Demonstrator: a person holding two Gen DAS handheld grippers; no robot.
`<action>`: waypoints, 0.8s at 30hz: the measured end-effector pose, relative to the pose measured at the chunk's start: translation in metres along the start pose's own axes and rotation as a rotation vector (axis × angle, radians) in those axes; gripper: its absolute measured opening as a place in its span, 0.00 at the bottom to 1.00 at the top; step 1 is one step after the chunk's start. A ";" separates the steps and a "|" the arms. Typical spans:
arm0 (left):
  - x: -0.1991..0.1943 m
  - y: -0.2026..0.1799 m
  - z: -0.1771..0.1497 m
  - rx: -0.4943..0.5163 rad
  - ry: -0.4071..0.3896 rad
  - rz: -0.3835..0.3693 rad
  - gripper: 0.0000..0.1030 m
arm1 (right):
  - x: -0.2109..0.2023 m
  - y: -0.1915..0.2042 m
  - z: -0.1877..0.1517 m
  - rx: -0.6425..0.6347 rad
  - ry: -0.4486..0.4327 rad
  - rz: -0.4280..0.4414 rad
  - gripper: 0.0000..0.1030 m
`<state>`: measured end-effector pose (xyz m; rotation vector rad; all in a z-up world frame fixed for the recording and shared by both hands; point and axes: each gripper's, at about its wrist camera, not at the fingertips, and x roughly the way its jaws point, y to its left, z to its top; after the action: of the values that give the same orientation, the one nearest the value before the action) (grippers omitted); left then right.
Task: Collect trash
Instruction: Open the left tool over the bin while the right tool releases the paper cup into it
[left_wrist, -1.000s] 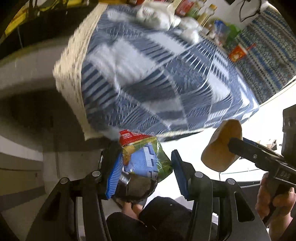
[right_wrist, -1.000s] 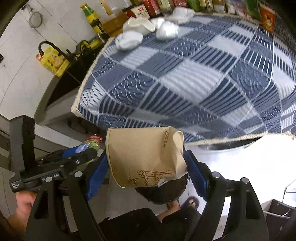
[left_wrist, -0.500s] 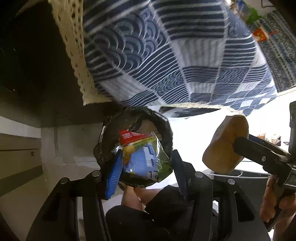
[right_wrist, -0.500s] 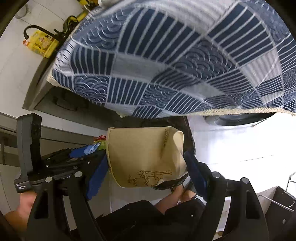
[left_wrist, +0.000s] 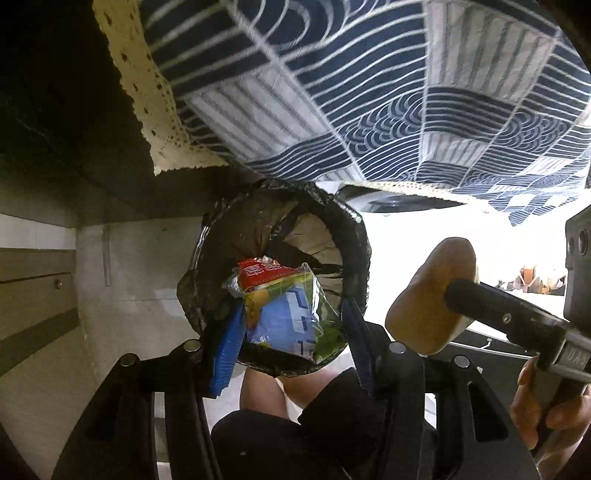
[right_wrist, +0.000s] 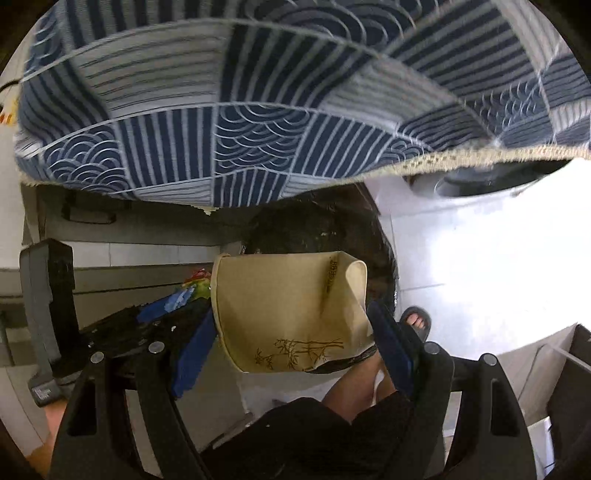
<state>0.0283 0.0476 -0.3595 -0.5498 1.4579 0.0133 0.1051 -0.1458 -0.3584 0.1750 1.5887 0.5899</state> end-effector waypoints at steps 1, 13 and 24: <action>0.002 0.001 0.000 -0.005 0.004 -0.001 0.50 | 0.001 -0.002 0.002 0.005 0.003 0.004 0.78; -0.006 -0.004 0.010 0.010 0.005 0.006 0.50 | -0.013 0.001 0.016 0.011 -0.021 0.031 0.79; -0.010 0.007 0.011 -0.044 0.026 0.047 0.64 | -0.026 0.011 0.015 -0.004 -0.046 0.028 0.89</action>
<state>0.0348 0.0612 -0.3525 -0.5528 1.4990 0.0759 0.1205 -0.1443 -0.3298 0.2068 1.5424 0.6072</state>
